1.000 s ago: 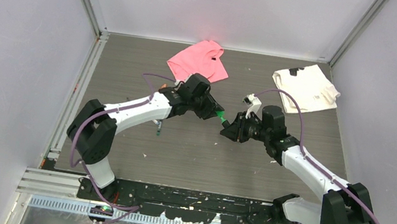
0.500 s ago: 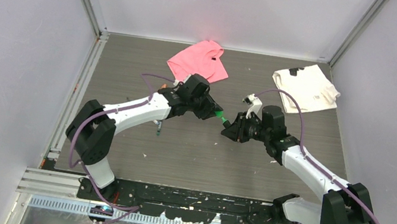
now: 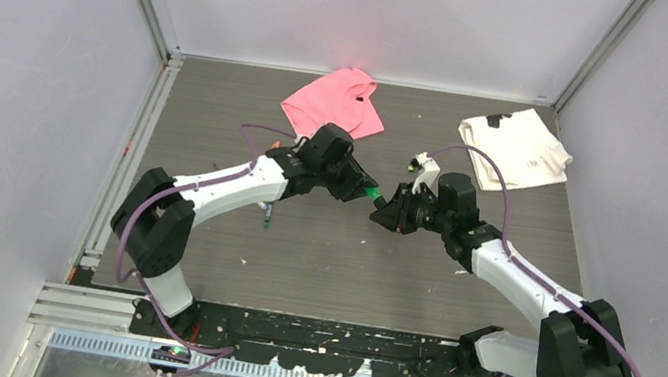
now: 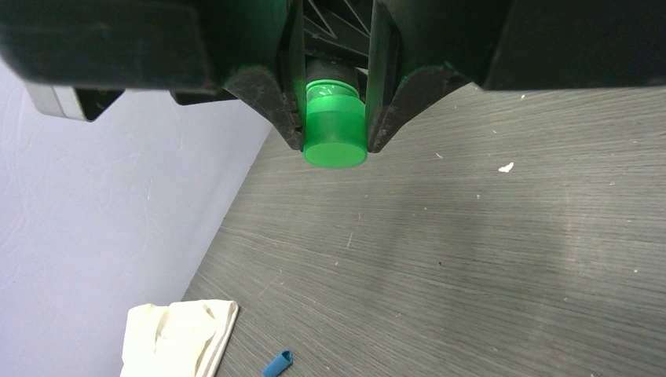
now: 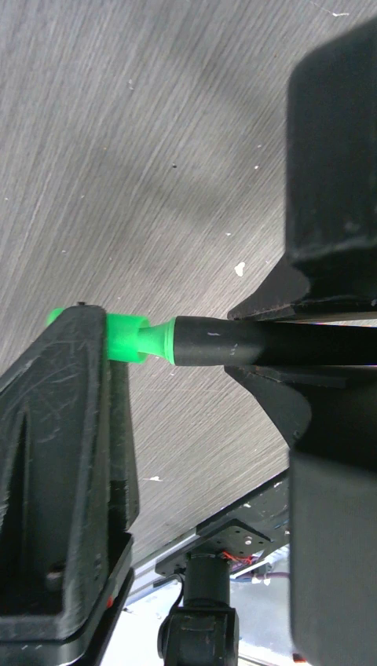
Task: Insert the pens into the pen caps
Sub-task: Insert the pen cap onto the pen.
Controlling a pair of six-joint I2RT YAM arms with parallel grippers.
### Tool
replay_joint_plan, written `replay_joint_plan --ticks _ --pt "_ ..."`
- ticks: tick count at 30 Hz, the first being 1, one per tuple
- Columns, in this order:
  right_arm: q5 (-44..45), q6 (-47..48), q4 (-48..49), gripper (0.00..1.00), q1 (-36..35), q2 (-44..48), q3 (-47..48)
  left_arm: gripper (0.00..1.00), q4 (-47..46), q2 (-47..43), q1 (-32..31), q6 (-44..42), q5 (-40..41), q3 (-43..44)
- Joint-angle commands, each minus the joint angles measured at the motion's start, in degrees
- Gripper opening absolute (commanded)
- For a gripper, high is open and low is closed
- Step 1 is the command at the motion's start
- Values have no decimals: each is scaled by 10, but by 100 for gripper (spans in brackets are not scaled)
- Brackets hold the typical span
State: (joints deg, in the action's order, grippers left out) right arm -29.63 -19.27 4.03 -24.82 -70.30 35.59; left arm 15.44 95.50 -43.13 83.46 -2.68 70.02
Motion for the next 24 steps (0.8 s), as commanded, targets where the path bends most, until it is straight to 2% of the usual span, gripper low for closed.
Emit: replay_joint_plan --ticks 1,10,15,24 --pt "8 -4 45 1 -5 -9 35 1 -25 2 -3 -10 -15 25" --pt "16 -14 81 1 -5 -25 44 1 -36 8 -7 -44 -33 54" --pt "8 25 161 1 3 -27 62 1 -41 -11 -10 -83 -26 69" --pt "-65 29 292 1 6 -74 198 1 -27 -45 -23 -210 16 181"
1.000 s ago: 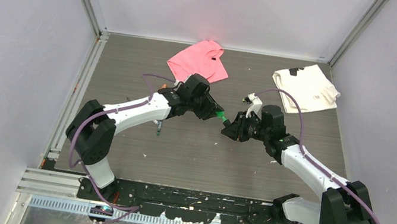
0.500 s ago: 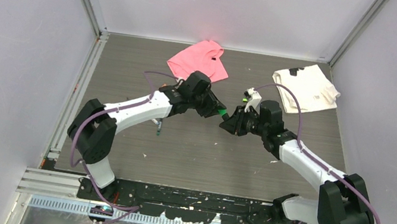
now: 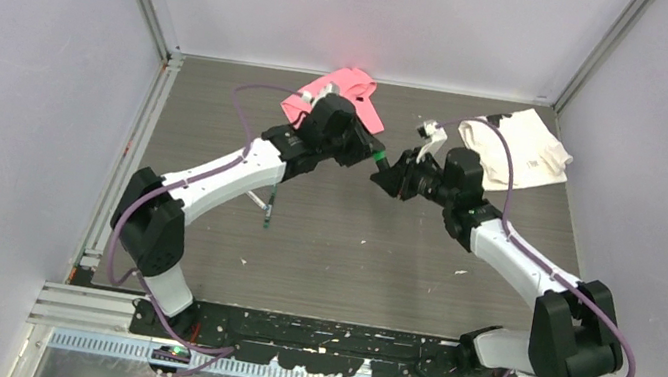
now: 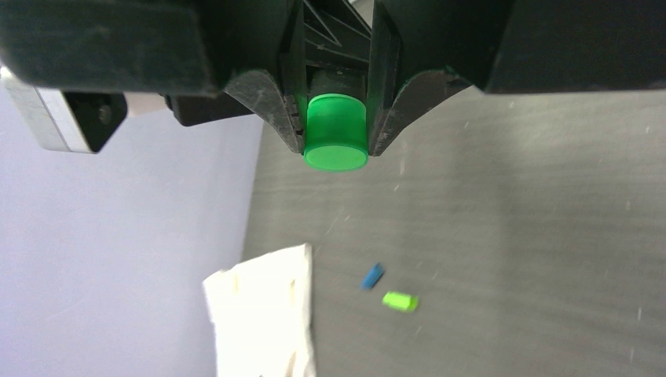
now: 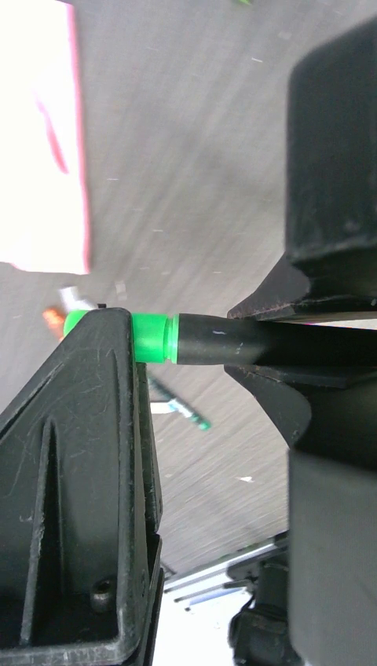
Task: Insert the pens into the pen caps
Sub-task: Insert the pen cap onto the pen.
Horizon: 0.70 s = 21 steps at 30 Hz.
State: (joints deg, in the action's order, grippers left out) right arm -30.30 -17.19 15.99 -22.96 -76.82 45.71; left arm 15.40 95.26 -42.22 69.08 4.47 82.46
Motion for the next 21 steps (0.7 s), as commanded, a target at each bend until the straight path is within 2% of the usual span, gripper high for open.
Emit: replay_joint_plan --ticks 1,8,16,21 --pt "-65 8 179 1 -12 -13 117 1 -26 -48 -36 -81 -53 68" --pt "-94 -7 209 1 -14 -34 227 3 -26 -80 -50 -156 -35 121" --pt "-113 8 230 1 -29 -28 256 13 54 -81 -64 -191 -19 218" --pt "-113 55 199 1 -42 -21 256 16 117 -60 -76 -188 11 263"
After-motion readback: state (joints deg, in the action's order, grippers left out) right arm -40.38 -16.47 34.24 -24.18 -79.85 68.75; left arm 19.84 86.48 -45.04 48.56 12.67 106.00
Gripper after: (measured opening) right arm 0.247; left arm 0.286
